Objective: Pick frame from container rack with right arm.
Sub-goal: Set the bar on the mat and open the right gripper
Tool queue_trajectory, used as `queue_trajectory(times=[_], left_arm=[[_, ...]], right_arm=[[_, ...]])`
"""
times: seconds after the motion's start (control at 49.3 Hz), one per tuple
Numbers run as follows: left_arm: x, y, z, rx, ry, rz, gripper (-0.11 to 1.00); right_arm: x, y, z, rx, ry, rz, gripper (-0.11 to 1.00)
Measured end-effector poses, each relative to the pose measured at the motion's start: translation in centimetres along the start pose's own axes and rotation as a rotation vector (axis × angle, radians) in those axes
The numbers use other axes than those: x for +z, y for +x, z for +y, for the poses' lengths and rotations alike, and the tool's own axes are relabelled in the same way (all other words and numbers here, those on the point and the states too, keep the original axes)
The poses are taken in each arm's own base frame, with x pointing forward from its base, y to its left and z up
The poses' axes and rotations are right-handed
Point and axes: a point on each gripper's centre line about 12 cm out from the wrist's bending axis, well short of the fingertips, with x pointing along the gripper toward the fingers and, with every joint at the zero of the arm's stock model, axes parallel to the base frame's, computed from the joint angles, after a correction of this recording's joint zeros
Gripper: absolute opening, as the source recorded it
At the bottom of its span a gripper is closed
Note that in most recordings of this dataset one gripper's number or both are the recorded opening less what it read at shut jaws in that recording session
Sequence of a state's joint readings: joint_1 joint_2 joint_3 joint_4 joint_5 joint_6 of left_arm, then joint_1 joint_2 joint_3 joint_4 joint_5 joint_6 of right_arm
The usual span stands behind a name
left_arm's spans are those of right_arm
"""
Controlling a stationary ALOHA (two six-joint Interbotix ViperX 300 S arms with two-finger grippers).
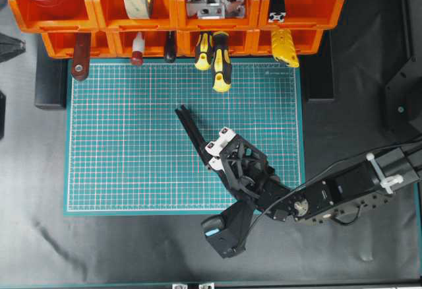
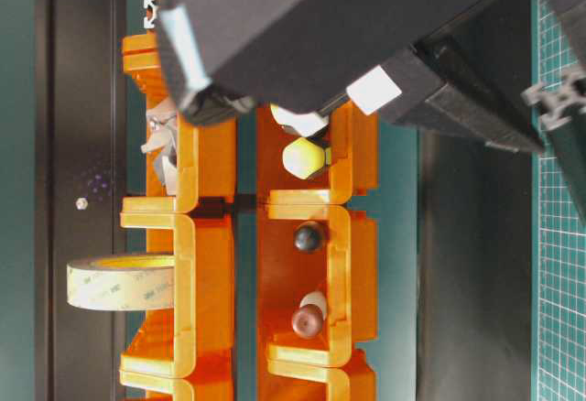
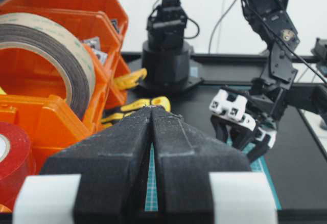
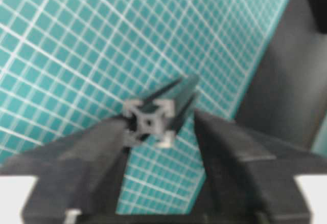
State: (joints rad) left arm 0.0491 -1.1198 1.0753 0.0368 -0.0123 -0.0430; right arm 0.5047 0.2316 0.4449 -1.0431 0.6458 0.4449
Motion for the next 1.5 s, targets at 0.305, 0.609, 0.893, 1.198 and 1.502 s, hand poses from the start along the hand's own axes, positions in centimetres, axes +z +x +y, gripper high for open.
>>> queue_trajectory(times=[0.305, 0.609, 0.893, 1.198, 1.502], left_arm=[[0.0, 0.0, 0.0, 0.0, 0.0, -0.002, 0.0], [0.0, 0.0, 0.0, 0.0, 0.0, 0.003, 0.0], [0.0, 0.0, 0.0, 0.002, 0.0, 0.002, 0.0], [0.0, 0.0, 0.0, 0.002, 0.0, 0.002, 0.0], [0.0, -0.1, 0.0, 0.002, 0.0, 0.002, 0.0]], right_arm=[[-0.3, -0.1, 0.8, 0.076, 0.083, 0.029, 0.83], [-0.3, 0.0, 1.6, 0.136, 0.16, 0.032, 0.84], [-0.1, -0.2, 2.3, 0.199, 0.248, 0.026, 0.85], [-0.5, -0.2, 3.5, 0.275, 0.315, 0.058, 0.86], [-0.5, -0.4, 3.4, 0.283, 0.338, 0.057, 0.86]])
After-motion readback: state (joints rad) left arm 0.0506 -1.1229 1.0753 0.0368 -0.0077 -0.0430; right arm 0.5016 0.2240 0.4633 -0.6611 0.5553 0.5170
